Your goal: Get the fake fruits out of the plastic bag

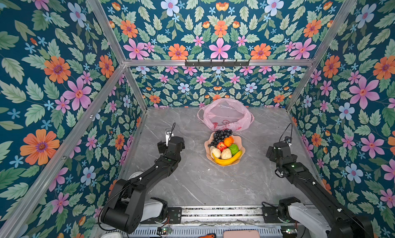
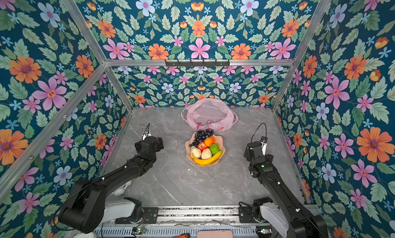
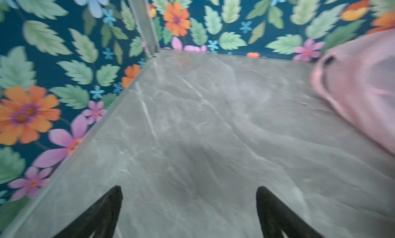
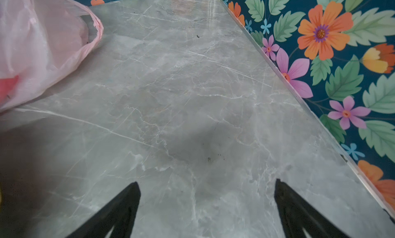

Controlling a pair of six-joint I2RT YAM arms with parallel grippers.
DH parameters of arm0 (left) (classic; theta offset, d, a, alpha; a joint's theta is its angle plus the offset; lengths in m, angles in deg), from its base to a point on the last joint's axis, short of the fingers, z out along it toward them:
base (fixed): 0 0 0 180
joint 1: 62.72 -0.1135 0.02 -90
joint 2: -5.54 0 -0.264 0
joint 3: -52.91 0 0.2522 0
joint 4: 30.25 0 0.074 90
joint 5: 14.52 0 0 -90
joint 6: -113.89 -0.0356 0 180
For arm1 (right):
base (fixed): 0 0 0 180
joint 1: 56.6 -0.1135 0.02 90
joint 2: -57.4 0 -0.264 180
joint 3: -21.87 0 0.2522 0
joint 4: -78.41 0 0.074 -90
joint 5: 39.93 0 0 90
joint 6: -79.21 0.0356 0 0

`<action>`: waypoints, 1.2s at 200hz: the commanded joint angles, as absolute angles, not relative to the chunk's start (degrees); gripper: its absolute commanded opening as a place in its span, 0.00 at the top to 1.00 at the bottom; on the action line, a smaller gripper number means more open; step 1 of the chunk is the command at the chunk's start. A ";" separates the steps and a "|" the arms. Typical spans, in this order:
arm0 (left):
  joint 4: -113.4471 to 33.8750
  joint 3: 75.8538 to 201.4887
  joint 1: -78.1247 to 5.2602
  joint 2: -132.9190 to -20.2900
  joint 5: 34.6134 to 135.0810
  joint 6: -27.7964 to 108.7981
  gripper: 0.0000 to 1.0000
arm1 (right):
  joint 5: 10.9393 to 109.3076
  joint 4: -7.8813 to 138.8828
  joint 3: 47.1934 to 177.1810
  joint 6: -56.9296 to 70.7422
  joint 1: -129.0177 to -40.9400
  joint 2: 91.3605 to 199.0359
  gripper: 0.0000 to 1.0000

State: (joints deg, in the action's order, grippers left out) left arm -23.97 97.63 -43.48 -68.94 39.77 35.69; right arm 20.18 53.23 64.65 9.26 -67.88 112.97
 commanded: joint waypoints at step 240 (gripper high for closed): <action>29.97 82.17 -60.57 -87.27 63.79 24.51 0.00 | 47.87 114.57 53.66 -6.86 -54.85 139.85 0.01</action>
